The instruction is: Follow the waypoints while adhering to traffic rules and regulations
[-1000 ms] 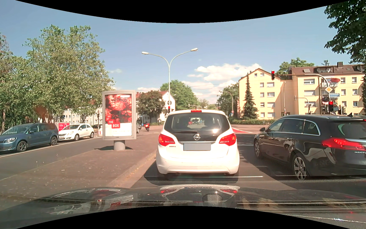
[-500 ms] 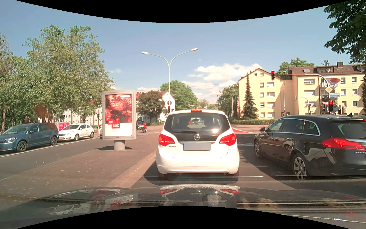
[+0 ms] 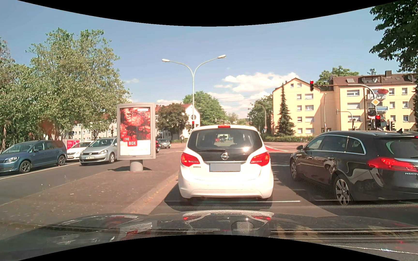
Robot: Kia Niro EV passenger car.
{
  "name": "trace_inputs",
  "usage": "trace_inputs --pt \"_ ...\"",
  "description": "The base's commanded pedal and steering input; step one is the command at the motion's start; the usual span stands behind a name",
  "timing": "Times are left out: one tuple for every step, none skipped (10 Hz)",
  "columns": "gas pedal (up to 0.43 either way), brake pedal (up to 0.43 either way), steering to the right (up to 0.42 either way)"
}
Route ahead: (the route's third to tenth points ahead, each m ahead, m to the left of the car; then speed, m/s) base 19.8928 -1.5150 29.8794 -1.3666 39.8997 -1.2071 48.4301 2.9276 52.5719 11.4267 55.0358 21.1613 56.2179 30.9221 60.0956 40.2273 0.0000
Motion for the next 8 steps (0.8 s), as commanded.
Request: trace_inputs --pt "0.000 0.250 0.011" --pt "0.000 0.250 0.011" --pt "0.000 0.250 0.011" --pt "0.000 0.250 0.010" --pt "0.000 0.250 0.010" --pt "0.000 0.250 0.011" --pt "0.000 0.250 0.011" --pt "0.000 0.250 0.011"
